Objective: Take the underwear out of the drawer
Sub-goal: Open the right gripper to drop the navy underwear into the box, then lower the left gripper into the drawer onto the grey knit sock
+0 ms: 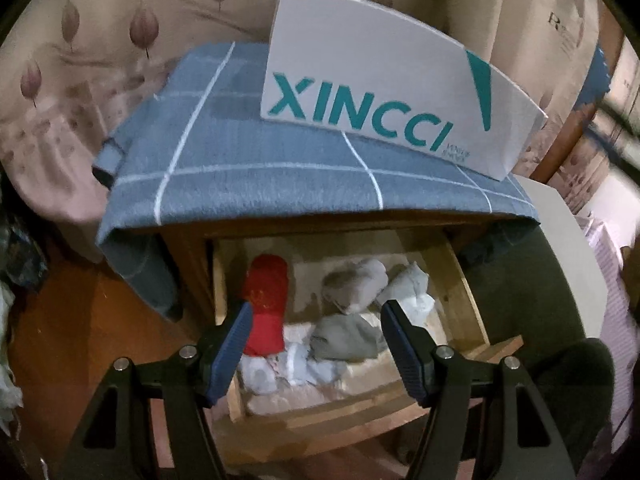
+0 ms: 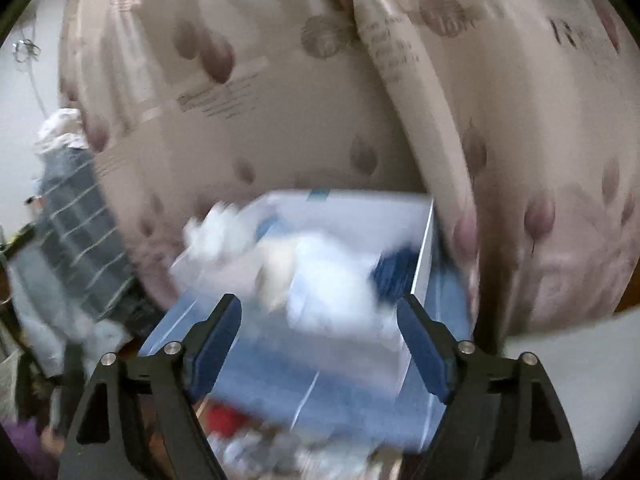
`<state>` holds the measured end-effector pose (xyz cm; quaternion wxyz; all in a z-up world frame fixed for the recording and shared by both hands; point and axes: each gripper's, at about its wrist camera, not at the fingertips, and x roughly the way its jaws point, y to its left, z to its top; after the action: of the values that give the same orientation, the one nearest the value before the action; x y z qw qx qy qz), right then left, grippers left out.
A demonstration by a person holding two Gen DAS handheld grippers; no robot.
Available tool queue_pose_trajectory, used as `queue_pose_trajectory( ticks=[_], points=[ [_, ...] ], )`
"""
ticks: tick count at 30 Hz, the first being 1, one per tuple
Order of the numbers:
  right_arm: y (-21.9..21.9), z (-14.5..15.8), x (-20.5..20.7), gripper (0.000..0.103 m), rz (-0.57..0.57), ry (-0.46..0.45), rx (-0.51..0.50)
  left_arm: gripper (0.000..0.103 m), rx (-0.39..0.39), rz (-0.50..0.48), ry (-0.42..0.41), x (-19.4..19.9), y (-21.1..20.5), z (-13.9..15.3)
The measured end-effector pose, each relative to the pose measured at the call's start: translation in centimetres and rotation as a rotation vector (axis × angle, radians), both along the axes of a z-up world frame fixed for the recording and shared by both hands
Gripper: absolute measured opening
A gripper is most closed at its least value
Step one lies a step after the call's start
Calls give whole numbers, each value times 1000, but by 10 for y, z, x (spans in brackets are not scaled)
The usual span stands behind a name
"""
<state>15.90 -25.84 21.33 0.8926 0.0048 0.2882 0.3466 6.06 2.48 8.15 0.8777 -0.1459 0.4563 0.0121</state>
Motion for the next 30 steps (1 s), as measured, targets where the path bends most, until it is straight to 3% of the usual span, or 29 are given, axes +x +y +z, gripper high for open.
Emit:
queue_pose_trajectory(
  ticks=[6, 11, 21, 30],
  points=[
    [-41, -62, -33, 78, -5, 170, 55, 68, -104, -5, 91, 13, -9, -20],
    [-56, -57, -40, 82, 25, 150, 99, 68, -27, 4, 147, 30, -33, -43],
    [-84, -58, -35, 84, 27, 197, 227, 68, 149, -152, 396, 71, -76, -105],
    [-92, -64, -31, 90, 40, 226, 268, 68, 157, -175, 463, 100, -84, -133]
  ],
)
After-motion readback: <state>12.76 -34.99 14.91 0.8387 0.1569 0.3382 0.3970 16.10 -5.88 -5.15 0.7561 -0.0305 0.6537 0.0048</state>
